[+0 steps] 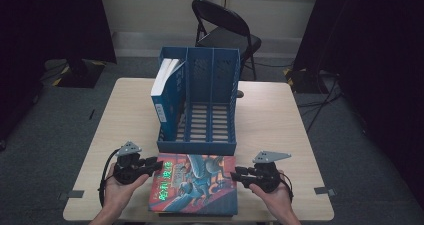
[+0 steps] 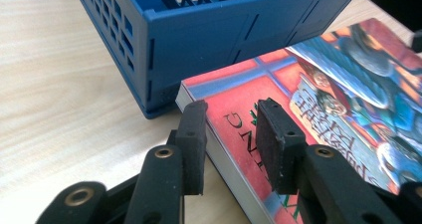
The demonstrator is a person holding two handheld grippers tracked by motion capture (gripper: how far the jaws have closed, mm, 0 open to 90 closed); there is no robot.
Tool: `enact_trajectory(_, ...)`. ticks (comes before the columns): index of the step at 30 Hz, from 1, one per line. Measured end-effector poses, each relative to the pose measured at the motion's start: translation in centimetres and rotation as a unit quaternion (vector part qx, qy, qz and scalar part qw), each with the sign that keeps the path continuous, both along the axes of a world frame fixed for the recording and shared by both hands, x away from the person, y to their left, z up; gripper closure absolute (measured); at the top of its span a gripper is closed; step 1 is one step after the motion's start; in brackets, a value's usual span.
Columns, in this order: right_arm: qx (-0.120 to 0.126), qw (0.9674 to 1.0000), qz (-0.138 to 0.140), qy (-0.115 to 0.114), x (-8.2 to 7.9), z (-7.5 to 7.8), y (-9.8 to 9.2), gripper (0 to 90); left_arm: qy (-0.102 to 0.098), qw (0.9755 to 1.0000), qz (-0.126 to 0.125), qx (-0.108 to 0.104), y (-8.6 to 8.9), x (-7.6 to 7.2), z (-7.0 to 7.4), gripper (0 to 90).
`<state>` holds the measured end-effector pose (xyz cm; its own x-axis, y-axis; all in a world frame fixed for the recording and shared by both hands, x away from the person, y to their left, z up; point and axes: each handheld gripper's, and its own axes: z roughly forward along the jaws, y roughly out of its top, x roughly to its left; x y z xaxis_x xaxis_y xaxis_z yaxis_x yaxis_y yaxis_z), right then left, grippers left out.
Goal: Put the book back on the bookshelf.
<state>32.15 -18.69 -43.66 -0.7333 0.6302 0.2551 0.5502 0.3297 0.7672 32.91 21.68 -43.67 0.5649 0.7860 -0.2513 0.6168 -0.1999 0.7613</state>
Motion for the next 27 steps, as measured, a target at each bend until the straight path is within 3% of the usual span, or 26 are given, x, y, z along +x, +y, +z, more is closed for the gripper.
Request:
enact_trajectory(6,-0.001,0.9999,0.012,0.001,-1.4,0.0,0.0,69.9,-0.003,1.0,0.0,-0.008,0.1,0.3,0.1,68.4)
enact_trajectory(9,-0.01,0.9997,0.007,-0.021,-1.2,0.2,0.2,67.5,0.001,1.0,-0.003,-0.001,0.0,-0.3,0.4,67.4)
enact_trajectory(11,-0.005,0.9996,-0.004,-0.027,-0.5,0.3,0.2,65.5,-0.003,1.0,-0.008,0.003,0.0,-0.9,0.5,65.0)
enact_trajectory(12,0.0,0.9995,-0.008,-0.031,0.8,0.4,0.4,64.1,0.001,1.0,-0.006,0.001,0.1,-1.1,0.4,64.8)
enact_trajectory(13,0.0,0.9995,-0.008,-0.031,0.8,0.4,0.4,64.1,0.002,1.0,-0.006,0.003,0.0,-1.1,0.4,64.8)
enact_trajectory(15,-0.008,0.999,-0.011,-0.043,2.1,0.4,1.0,61.8,0.004,0.9999,-0.007,0.01,-0.1,-1.0,0.2,64.7)
enact_trajectory(16,-0.017,0.9985,-0.011,-0.051,2.9,0.5,1.7,61.4,0.006,1.0,-0.004,0.003,-0.1,-1.0,0.1,65.0)
enact_trajectory(21,-0.017,0.9991,0.008,-0.039,3.5,-0.1,2.8,64.6,0.004,1.0,-0.003,0.008,-0.1,-0.9,0.2,68.4)
enact_trajectory(27,-0.022,0.999,0.016,-0.036,2.5,0.0,2.4,64.8,-0.008,0.9998,-0.011,0.015,-0.7,-0.9,0.2,68.8)
